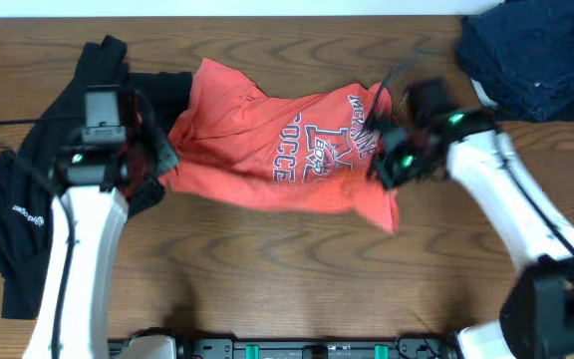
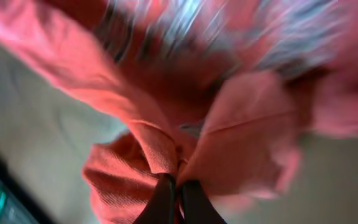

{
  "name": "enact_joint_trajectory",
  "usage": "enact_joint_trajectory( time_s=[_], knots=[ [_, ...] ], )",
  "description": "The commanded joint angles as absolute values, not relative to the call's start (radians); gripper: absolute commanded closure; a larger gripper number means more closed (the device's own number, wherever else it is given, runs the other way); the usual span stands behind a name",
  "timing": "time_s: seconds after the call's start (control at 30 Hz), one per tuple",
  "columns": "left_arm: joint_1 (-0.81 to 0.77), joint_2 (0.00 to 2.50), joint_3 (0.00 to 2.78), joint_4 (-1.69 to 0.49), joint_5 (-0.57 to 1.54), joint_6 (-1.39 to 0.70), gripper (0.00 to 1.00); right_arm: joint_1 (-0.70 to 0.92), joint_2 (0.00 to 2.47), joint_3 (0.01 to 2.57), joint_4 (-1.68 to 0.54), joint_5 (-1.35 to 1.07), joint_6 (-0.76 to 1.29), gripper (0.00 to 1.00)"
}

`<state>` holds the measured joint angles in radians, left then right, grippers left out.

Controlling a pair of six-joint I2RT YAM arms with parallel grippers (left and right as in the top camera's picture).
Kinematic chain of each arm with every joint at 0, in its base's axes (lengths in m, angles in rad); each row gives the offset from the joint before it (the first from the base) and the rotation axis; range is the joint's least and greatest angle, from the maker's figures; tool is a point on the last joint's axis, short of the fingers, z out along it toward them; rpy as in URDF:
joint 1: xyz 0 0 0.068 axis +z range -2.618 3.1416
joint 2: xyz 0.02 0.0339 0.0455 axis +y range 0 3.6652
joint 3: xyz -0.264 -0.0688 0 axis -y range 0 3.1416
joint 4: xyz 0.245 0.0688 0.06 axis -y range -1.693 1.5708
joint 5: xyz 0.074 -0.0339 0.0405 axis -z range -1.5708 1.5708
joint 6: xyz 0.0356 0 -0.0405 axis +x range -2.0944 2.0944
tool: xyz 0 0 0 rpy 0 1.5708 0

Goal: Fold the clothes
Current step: 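Lift the shirt with both grippers and stretch it apart left and right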

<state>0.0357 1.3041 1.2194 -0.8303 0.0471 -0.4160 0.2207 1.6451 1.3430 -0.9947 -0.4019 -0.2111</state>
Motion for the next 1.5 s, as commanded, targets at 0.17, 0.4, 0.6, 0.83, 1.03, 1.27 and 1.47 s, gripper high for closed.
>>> enact_joint_trajectory(
  time_s=[0.17,0.4,0.6,0.83,1.03,1.27,1.47],
  knots=[
    [0.034,1.053,1.281,-0.683,0.006,-0.385,0.94,0.069,1.524,1.606,-1.001,-0.206,-0.101,0.99],
    [0.034,0.874,1.281,-0.493,0.007,-0.371,0.94,-0.089,1.478,1.792,-1.003,-0.210,-0.106,0.99],
    [0.034,0.784,1.281,-0.383,0.007,-0.406,0.94,-0.184,1.435,1.956,-1.041,-0.210,-0.134,0.99],
    [0.034,0.736,1.282,-0.351,0.007,-0.417,0.94,-0.245,1.372,2.061,-1.076,-0.214,-0.151,0.99],
    [0.034,0.735,1.299,-0.353,0.007,-0.416,0.94,-0.245,1.349,2.061,-1.106,-0.213,-0.155,0.99],
    [0.034,0.735,1.433,-0.347,0.007,-0.416,0.94,-0.246,1.238,2.062,-1.104,-0.163,-0.155,0.99],
    [0.034,0.734,1.543,-0.393,0.007,-0.403,0.94,-0.246,1.101,2.062,-1.129,-0.085,-0.154,0.99]
  ],
)
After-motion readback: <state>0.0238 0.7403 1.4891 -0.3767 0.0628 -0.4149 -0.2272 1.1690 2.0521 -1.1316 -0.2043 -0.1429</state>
